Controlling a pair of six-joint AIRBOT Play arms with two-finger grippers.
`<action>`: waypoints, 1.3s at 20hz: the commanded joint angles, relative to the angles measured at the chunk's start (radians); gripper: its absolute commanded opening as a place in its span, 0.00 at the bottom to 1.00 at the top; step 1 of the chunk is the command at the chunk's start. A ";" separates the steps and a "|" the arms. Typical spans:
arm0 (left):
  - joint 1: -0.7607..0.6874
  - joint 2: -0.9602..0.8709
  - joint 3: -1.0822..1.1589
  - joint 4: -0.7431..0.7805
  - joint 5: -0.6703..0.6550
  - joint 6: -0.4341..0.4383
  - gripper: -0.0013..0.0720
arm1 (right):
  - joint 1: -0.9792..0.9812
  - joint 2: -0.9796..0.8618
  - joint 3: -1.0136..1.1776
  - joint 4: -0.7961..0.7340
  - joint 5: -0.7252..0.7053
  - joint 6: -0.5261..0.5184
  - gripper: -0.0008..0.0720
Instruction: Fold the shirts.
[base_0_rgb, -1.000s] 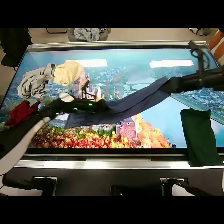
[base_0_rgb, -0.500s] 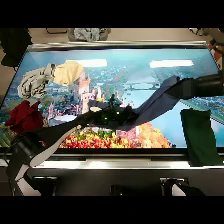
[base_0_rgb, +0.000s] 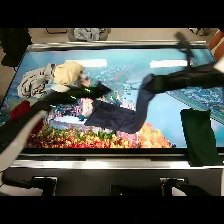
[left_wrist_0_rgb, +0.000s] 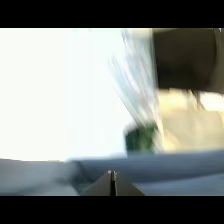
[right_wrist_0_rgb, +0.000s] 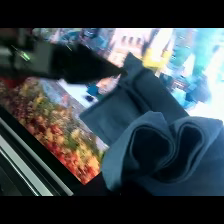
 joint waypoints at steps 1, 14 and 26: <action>0.245 0.224 -0.003 0.246 -0.061 -0.063 0.06 | 0.196 -0.130 0.001 0.058 -0.220 -0.015 0.07; 0.436 0.434 -0.004 0.293 -0.199 -0.058 0.06 | 0.289 -0.376 0.001 0.058 -0.347 -0.055 0.97; 0.435 0.434 -0.004 0.356 -0.251 -0.055 0.06 | -0.053 -0.289 -0.451 -0.034 -0.247 0.031 0.96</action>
